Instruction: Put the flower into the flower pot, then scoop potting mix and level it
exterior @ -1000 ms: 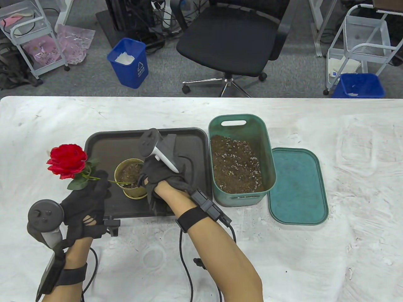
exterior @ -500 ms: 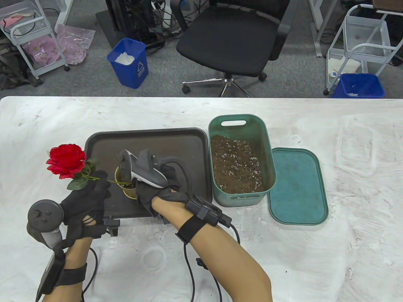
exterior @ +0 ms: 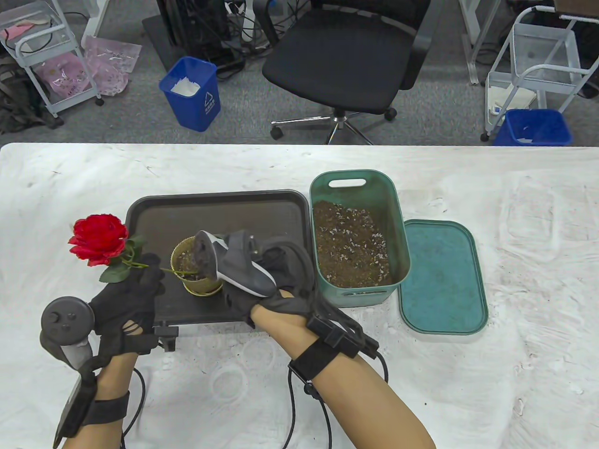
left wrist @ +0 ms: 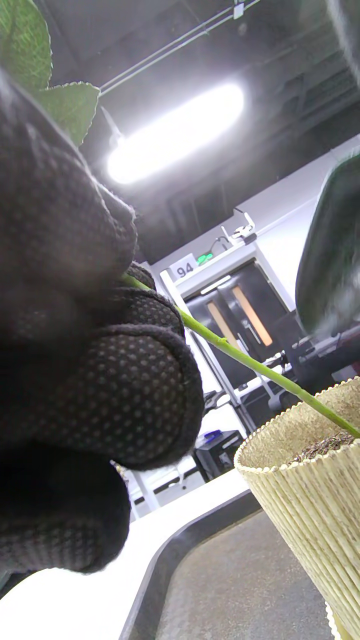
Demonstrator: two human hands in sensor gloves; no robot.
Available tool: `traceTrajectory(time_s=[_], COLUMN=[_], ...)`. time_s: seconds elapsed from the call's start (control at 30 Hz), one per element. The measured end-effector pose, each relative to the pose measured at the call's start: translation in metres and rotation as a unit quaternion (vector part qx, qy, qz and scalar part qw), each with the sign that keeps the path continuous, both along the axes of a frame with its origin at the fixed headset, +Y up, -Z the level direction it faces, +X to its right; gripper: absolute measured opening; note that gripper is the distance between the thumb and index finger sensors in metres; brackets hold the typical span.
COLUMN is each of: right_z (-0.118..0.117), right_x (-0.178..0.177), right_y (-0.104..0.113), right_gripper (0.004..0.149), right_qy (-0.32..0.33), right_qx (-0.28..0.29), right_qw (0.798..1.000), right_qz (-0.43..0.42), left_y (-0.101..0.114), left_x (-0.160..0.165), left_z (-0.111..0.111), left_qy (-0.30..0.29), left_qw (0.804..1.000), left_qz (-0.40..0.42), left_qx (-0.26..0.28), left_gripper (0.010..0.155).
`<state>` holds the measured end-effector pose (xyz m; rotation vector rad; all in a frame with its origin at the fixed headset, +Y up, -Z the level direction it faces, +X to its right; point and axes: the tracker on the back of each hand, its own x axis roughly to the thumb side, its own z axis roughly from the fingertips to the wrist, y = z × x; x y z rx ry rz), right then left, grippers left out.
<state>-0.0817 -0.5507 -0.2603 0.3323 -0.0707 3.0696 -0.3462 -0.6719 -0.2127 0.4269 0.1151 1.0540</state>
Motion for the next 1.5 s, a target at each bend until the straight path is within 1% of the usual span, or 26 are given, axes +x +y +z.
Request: traceTrajectory(time_s=[0.13, 0.2, 0.27, 0.37, 0.43, 0.53, 0.63, 0.73, 0.9, 1.07, 1.2, 1.33, 1.5], right_z=[0.004, 0.004, 0.001, -0.007, -0.015, -0.032, -0.05, -0.067, -0.091, -0.107, -0.116, -0.122, -0.127], right_x=[0.043, 0.075, 0.099, 0.143, 0.164, 0.192, 0.209, 0.218, 0.22, 0.212, 0.209, 0.208, 0.208], right_y=[0.023, 0.033, 0.038, 0.042, 0.039, 0.027, 0.007, -0.014, -0.046, -0.07, -0.081, -0.088, -0.098], right_gripper=[0.05, 0.05, 0.05, 0.05, 0.05, 0.05, 0.051, 0.051, 0.052, 0.053, 0.053, 0.053, 0.053], right_qy=[-0.042, -0.079, -0.11, -0.168, -0.199, -0.247, -0.284, -0.312, -0.339, -0.351, -0.357, -0.354, -0.335], right_qx=[0.01, 0.017, 0.012, -0.009, -0.016, -0.032, -0.069, -0.119, -0.181, -0.212, -0.221, -0.239, -0.287], right_qw=[0.998, 0.993, 0.988, 0.973, 0.965, 0.956, 0.944, 0.932, 0.917, 0.911, 0.907, 0.903, 0.888], right_qz=[-0.055, -0.085, -0.109, -0.156, -0.168, -0.155, -0.152, -0.142, -0.101, -0.043, -0.025, -0.049, -0.132], left_y=[-0.001, -0.001, 0.0, 0.001, 0.001, 0.001, 0.001, 0.001, 0.001, 0.001, 0.002, 0.002, 0.002], left_x=[-0.001, -0.001, 0.0, 0.001, 0.001, 0.0, -0.001, -0.001, -0.002, 0.0, 0.001, 0.001, 0.0], left_z=[0.0, 0.0, 0.0, 0.0, 0.0, -0.001, -0.001, -0.001, -0.001, 0.0, 0.0, 0.0, 0.0], left_qy=[0.001, 0.001, 0.0, -0.002, -0.002, -0.002, 0.001, 0.005, 0.006, 0.003, 0.001, 0.002, 0.003], left_qw=[1.0, 1.0, 1.0, 1.0, 1.0, 1.0, 1.0, 1.0, 1.0, 1.0, 1.0, 1.0, 1.0], left_qz=[0.007, 0.009, 0.008, 0.005, 0.003, 0.001, 0.0, 0.0, 0.004, 0.003, 0.001, -0.001, -0.002], left_qx=[-0.003, -0.003, -0.003, -0.001, -0.001, 0.0, -0.001, -0.002, -0.004, -0.003, -0.002, -0.001, -0.001], left_gripper=[0.043, 0.043, 0.043, 0.043, 0.043, 0.043, 0.043, 0.043, 0.043, 0.043, 0.043, 0.043, 0.043])
